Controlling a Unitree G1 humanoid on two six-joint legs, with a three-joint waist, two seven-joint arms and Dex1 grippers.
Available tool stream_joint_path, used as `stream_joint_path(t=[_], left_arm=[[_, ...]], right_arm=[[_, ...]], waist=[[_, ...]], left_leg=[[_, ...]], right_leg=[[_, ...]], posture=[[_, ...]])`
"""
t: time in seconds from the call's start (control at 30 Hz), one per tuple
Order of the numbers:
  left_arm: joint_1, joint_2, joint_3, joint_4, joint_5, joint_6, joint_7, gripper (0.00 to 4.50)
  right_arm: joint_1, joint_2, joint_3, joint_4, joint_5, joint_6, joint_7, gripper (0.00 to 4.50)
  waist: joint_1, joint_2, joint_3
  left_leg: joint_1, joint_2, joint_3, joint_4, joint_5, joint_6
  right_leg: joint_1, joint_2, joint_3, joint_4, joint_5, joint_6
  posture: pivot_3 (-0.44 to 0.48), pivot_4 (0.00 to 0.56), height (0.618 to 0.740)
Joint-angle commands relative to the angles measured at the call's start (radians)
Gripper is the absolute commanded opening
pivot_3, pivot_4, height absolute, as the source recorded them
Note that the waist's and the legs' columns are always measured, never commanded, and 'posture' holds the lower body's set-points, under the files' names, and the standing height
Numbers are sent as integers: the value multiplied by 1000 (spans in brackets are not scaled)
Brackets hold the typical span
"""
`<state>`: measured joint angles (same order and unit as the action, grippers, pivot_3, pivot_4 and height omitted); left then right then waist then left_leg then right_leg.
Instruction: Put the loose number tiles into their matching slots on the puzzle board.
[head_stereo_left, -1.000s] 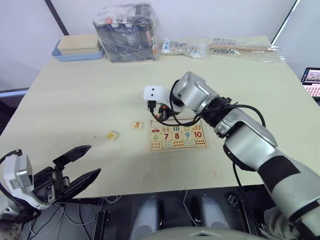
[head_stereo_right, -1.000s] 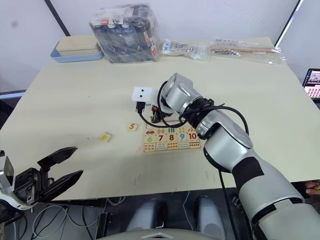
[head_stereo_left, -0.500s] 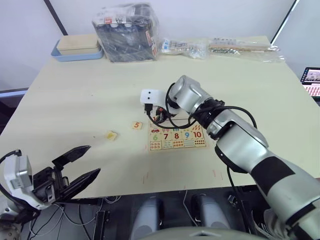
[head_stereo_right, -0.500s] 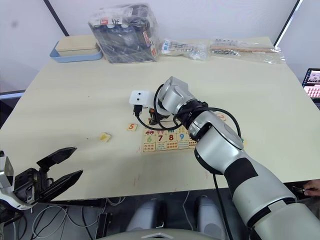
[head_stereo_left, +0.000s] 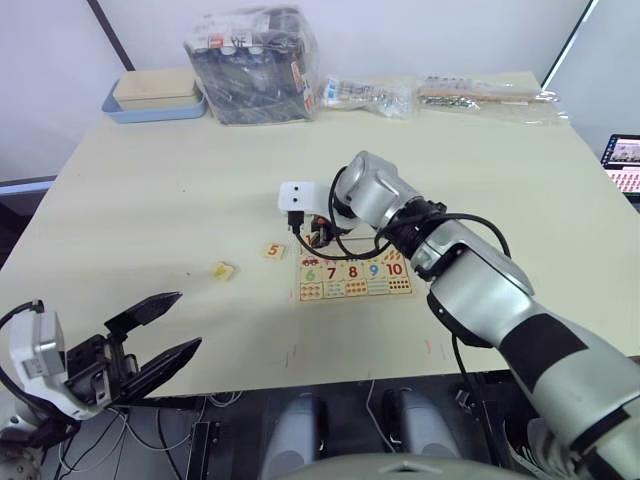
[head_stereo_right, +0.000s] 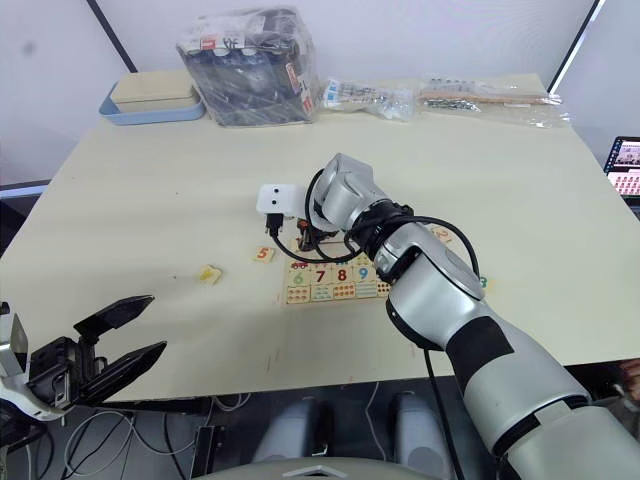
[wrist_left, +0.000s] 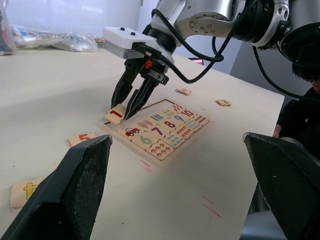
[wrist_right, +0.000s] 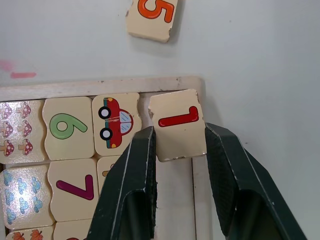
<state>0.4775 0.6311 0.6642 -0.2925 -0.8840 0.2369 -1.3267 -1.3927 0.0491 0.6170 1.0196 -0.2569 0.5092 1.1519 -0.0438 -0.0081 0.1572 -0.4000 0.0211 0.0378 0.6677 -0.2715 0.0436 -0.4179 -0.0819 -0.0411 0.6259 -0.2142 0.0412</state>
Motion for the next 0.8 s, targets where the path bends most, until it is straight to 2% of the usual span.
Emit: stream_joint_path(t=[0.03, 0.8], left_arm=[[10, 5, 23, -3, 4, -17, -7, 4500], [10, 2, 14, -15, 7, -17, 5, 4500]], right_arm=[[-6, 8, -23, -8, -8, -5, 6, 869], [12, 22, -26, -10, -23, -9, 20, 869]], waist=[[0, 0, 0], [0, 0, 0]], left_leg=[[0, 0, 0, 0, 0, 0], [0, 0, 0, 0, 0, 0]], right_leg=[[0, 0, 0, 0, 0, 0], [0, 0, 0, 0, 0, 0]], posture=[[0, 150, 740], [0, 150, 740]])
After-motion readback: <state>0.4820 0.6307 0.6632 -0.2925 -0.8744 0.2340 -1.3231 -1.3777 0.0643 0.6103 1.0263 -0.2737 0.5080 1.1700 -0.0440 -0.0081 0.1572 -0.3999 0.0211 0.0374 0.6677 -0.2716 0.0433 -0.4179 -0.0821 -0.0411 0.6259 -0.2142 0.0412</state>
